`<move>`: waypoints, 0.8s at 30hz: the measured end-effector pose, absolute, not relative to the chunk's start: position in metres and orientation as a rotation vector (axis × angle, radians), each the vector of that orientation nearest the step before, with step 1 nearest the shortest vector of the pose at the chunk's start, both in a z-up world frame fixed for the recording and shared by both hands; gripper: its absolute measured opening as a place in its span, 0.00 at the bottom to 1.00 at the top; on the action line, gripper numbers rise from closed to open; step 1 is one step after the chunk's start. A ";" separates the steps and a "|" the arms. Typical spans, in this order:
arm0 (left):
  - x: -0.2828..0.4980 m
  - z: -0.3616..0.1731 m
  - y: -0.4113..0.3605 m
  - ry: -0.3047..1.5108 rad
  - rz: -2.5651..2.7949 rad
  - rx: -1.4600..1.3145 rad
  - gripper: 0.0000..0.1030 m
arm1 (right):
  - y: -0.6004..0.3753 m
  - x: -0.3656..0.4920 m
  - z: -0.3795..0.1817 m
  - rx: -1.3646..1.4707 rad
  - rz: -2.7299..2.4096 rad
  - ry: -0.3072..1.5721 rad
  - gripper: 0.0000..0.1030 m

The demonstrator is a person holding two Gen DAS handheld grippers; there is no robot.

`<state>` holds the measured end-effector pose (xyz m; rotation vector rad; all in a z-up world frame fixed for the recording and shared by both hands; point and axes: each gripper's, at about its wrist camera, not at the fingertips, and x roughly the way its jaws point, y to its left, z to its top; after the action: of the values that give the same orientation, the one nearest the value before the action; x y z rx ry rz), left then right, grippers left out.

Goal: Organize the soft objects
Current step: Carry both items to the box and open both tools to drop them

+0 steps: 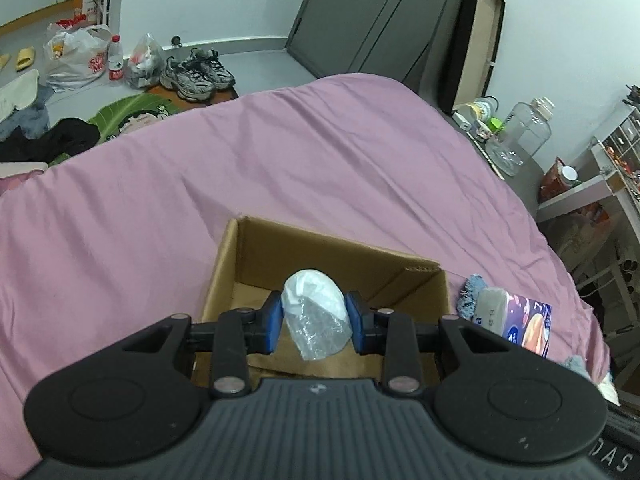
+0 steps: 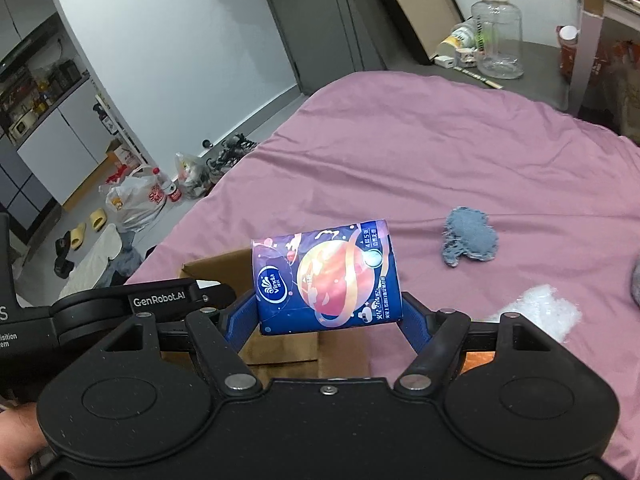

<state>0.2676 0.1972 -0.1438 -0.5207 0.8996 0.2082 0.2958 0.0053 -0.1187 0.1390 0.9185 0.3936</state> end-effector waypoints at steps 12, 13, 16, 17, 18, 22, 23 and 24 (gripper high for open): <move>0.265 -0.137 0.219 0.861 0.251 -0.608 0.51 | 0.031 0.305 -0.124 0.127 0.430 0.946 0.69; 0.266 -0.136 0.219 0.862 0.256 -0.606 0.51 | 0.032 0.306 -0.124 0.128 0.429 0.946 0.70; 0.263 -0.134 0.221 0.856 0.284 -0.617 0.51 | 0.035 0.306 -0.120 0.118 0.438 0.929 0.70; 0.261 -0.132 0.223 0.849 0.294 -0.622 0.51 | 0.036 0.306 -0.118 0.118 0.442 0.925 0.70; 0.259 -0.131 0.224 0.843 0.301 -0.624 0.51 | 0.037 0.307 -0.117 0.119 0.444 0.924 0.70; 0.255 -0.126 0.227 0.842 0.320 -0.624 0.52 | 0.038 0.308 -0.114 0.109 0.447 0.928 0.86; 0.255 -0.126 0.227 0.847 0.321 -0.622 0.53 | 0.036 0.307 -0.112 0.112 0.441 0.922 0.87; 0.254 -0.125 0.226 0.848 0.321 -0.621 0.55 | 0.033 0.305 -0.110 0.111 0.438 0.917 0.87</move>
<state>0.2537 0.2260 -0.1253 -0.6208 0.8484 0.3206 0.3053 0.0331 -0.1101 0.1106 0.9167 0.4378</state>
